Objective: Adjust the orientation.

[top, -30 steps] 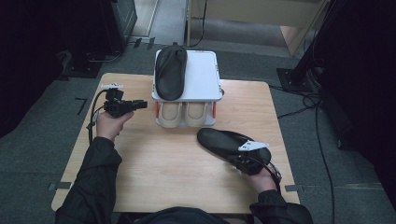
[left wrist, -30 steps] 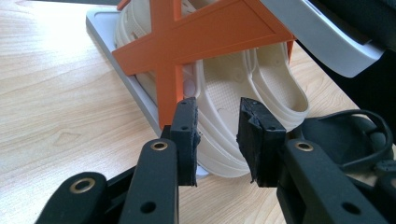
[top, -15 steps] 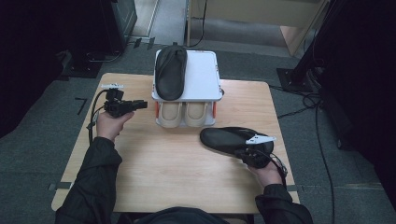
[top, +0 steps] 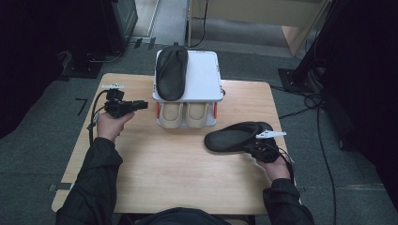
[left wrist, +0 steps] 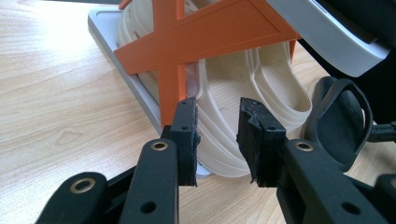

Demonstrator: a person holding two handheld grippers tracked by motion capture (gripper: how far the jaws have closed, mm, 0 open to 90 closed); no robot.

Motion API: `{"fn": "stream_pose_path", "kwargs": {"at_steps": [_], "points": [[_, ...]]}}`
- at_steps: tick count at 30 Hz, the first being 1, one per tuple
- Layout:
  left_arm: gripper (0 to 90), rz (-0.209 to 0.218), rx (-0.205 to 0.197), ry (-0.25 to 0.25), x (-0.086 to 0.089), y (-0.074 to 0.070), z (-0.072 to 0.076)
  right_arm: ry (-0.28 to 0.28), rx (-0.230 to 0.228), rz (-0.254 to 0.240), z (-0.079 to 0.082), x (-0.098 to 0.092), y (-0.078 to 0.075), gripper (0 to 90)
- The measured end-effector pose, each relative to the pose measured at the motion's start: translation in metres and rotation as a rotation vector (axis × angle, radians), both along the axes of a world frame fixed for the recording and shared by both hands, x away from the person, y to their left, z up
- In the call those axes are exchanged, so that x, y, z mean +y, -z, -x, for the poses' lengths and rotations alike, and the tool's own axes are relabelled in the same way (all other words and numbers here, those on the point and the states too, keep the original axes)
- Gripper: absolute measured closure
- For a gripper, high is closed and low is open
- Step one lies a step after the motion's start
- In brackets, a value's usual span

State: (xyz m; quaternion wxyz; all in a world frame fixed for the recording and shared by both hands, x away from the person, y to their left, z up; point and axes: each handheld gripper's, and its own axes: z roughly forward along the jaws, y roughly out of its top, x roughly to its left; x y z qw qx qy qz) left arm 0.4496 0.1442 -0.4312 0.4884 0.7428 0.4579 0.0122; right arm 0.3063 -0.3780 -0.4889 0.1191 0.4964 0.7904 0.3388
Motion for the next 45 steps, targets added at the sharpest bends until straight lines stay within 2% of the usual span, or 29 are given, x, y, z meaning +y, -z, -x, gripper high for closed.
{"fn": "stream_pose_path", "kwargs": {"at_steps": [10,18,21,25,26,29,32,38,41,42,43,45], "points": [[68.0,-0.008,0.001,-0.005,0.001,0.001,0.001,0.028,-0.021,-0.003,-0.012,-0.008,-0.001,82.9],[68.0,-0.003,0.001,-0.015,0.005,0.001,0.004,0.043,-0.017,0.007,-0.021,-0.008,-0.002,77.2],[68.0,-0.005,-0.001,-0.015,0.005,0.001,0.004,0.052,-0.031,-0.014,-0.017,-0.009,-0.007,77.0],[68.0,-0.005,0.001,-0.013,0.005,0.001,0.003,0.071,-0.074,-0.078,-0.010,-0.007,-0.020,82.9],[68.0,-0.005,0.003,-0.014,0.005,0.001,0.003,0.078,-0.092,-0.093,-0.009,-0.005,-0.024,83.4],[68.0,-0.011,0.001,-0.008,0.004,0.001,0.003,0.080,-0.112,-0.099,-0.014,0.005,-0.026,83.5],[68.0,-0.010,-0.001,-0.008,0.003,0.001,0.004,0.067,-0.104,-0.086,-0.022,0.018,-0.023,83.4],[68.1,-0.011,0.000,-0.010,0.004,0.001,0.003,0.046,-0.091,-0.092,-0.036,0.042,-0.015,83.4],[68.1,-0.003,-0.001,-0.016,0.006,0.001,0.004,0.023,-0.059,-0.070,-0.039,0.053,-0.005,83.4],[68.2,-0.003,0.000,-0.016,0.006,0.001,0.004,0.011,-0.058,-0.059,-0.038,0.054,-0.001,83.4],[68.2,0.000,-0.001,-0.018,0.007,0.001,0.004,0.002,-0.076,-0.057,-0.036,0.054,0.000,83.4],[68.2,0.001,0.001,-0.020,0.008,0.002,0.004,-0.005,-0.070,-0.052,-0.035,0.052,-0.001,83.5]]}}
